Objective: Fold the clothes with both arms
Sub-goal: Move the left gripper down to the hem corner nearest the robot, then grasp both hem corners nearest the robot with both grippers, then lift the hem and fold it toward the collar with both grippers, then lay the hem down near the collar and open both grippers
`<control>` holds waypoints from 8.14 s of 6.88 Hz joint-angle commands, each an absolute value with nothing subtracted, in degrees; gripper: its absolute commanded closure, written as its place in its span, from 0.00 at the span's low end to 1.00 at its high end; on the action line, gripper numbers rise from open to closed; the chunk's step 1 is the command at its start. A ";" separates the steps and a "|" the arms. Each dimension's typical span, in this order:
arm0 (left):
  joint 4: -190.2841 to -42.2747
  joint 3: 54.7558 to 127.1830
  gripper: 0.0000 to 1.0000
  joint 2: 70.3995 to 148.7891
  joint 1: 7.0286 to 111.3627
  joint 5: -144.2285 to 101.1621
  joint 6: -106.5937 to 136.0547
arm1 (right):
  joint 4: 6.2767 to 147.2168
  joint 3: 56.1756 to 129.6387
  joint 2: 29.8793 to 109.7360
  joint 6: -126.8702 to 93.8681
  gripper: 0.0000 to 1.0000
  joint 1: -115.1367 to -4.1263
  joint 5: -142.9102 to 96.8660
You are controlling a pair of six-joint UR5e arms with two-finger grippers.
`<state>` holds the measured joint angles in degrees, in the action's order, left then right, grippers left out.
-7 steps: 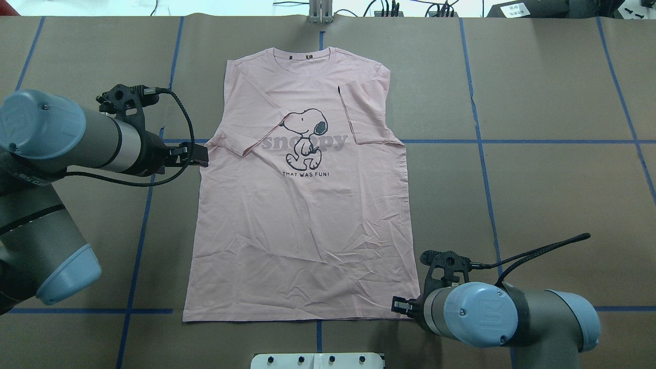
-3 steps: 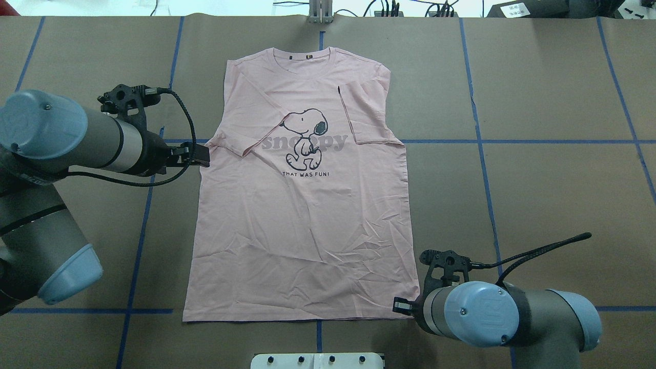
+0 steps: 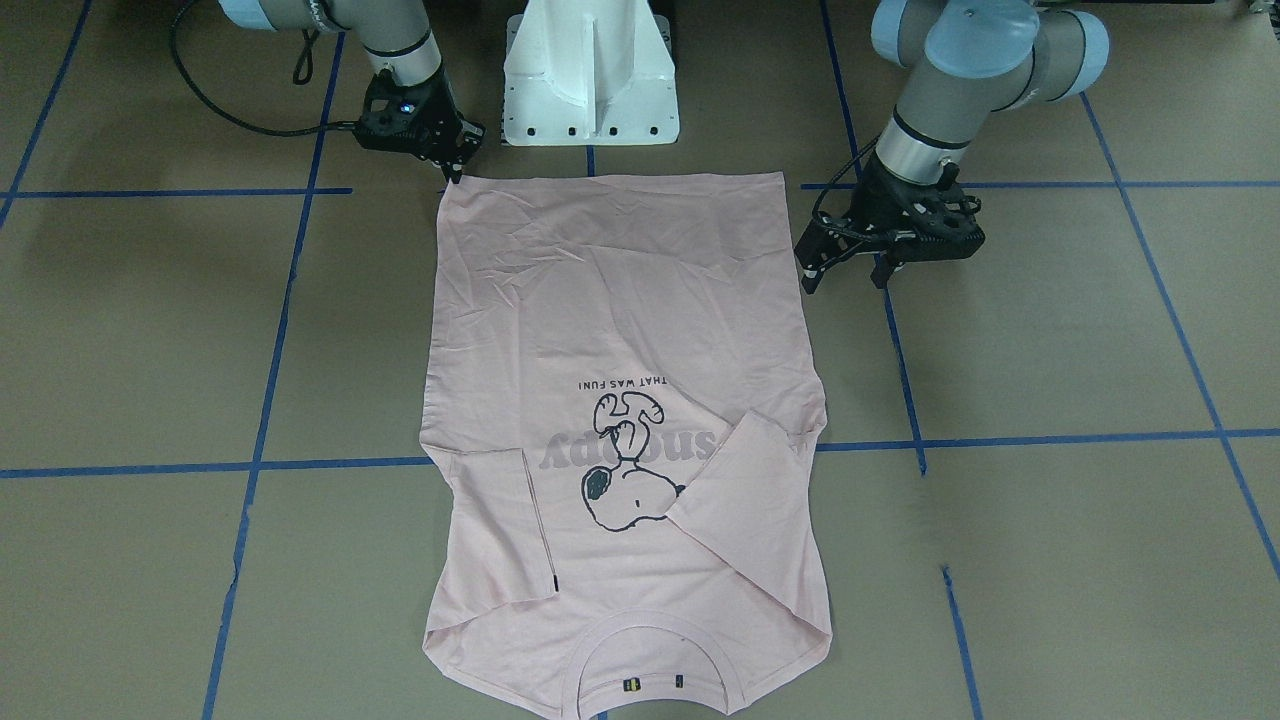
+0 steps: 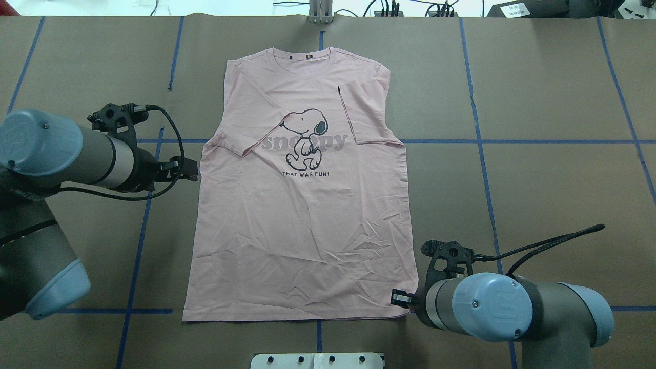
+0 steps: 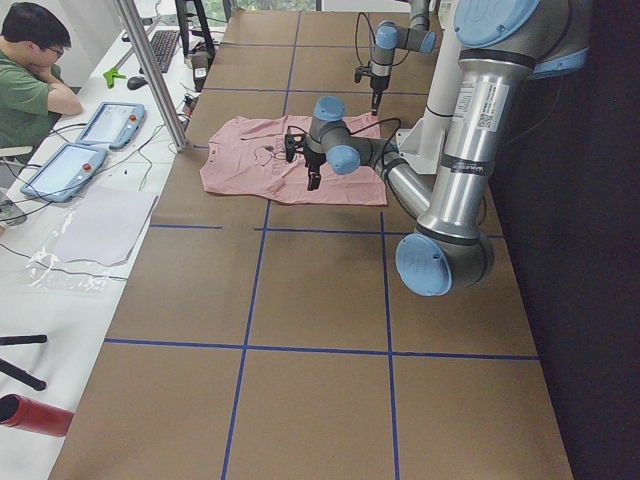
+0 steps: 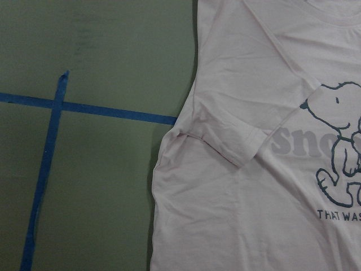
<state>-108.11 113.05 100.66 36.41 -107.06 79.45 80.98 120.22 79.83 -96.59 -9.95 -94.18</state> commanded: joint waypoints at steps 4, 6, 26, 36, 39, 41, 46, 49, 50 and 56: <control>-107.49 116.46 0.00 95.18 14.44 -97.47 104.66 | 80.86 121.90 80.16 -96.50 1.00 -10.55 -93.95; -106.70 116.63 0.02 95.19 13.27 -96.15 106.17 | 80.95 121.90 80.16 -96.50 1.00 -10.90 -94.22; -87.73 138.94 1.00 95.19 8.53 -101.42 93.53 | 81.47 141.49 96.93 -96.33 1.00 -3.61 -102.39; -90.51 106.40 1.00 117.05 41.73 -106.35 70.67 | 76.24 95.95 58.47 -61.27 1.00 -44.89 -105.55; -108.48 89.28 1.00 119.78 44.46 -106.26 70.75 | 66.82 78.44 52.92 -61.17 1.00 -47.20 -107.05; -111.09 84.20 1.00 122.86 44.74 -106.26 71.19 | 66.27 75.07 50.81 -61.26 1.00 -47.02 -107.14; -111.27 78.31 1.00 126.65 45.26 -106.17 71.63 | 66.18 72.68 49.75 -61.26 1.00 -46.85 -107.14; -112.31 78.57 0.01 126.65 45.26 -106.08 72.85 | 66.09 72.95 49.83 -61.35 0.00 -46.85 -107.66; -111.89 79.10 0.00 126.65 45.35 -106.17 73.04 | 66.09 73.56 50.10 -61.35 0.00 -47.11 -110.45; -108.72 89.19 0.00 124.46 44.91 -106.70 77.43 | 67.85 98.44 71.71 -81.90 0.00 -35.09 -112.87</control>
<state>-109.48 87.53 125.12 45.01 -106.63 77.04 67.41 96.77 69.77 -79.66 -37.45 -114.24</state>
